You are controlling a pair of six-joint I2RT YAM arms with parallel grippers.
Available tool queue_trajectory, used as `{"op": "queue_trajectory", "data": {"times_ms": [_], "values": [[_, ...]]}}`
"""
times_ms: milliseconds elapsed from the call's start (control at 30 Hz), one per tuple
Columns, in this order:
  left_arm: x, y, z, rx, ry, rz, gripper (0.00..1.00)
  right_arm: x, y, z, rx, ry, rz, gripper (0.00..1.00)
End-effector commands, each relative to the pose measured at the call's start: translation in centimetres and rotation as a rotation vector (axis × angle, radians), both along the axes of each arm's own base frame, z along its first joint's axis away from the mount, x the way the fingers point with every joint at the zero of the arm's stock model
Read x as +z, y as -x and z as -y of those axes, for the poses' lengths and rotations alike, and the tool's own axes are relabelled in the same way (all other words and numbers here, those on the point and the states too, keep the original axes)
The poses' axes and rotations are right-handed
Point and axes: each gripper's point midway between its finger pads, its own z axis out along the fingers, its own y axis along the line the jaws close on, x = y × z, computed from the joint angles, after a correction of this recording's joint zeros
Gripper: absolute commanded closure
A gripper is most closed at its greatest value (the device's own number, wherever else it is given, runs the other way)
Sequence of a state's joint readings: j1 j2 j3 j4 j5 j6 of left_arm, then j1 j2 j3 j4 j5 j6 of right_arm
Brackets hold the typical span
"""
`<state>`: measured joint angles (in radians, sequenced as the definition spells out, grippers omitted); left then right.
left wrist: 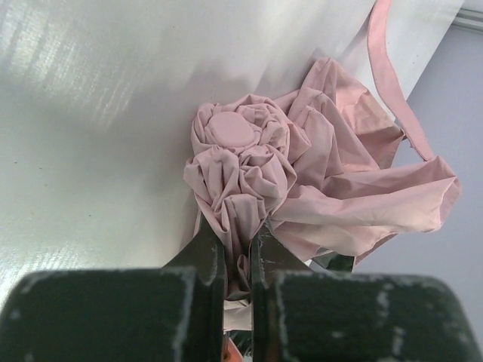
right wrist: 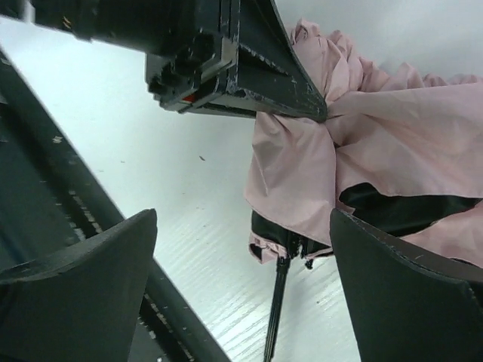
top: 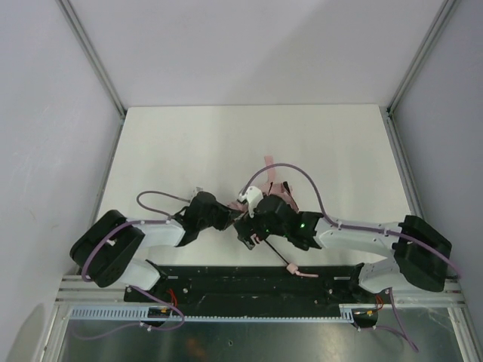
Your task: Put away the umbrella
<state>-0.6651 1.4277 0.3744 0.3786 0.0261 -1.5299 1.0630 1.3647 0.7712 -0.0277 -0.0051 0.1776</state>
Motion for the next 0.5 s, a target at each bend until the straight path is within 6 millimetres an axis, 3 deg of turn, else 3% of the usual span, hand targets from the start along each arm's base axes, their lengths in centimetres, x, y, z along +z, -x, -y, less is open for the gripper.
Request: {"op": "queue_trajectory", "data": {"times_ms": [0, 300, 367, 467], "values": [[-3.9, 3.0, -2.4, -0.007, -0.155, -0.186, 1.0, -1.1, -2.4, 1.2, -0.112, 0.215, 0.242, 0.02], [-4.0, 3.6, -1.7, -0.013, -0.129, -0.262, 1.0, -4.8, -5.5, -0.2, -0.235, 0.362, 0.414, 0.18], [-3.8, 3.6, -1.7, -0.009, -0.121, -0.263, 1.0, -6.2, -6.1, 0.0, -0.258, 0.393, 0.412, 0.25], [-3.4, 3.5, -1.6, -0.004, -0.109, -0.257, 1.0, -8.9, -6.5, 1.1, -0.288, 0.442, 0.349, 0.46]]}}
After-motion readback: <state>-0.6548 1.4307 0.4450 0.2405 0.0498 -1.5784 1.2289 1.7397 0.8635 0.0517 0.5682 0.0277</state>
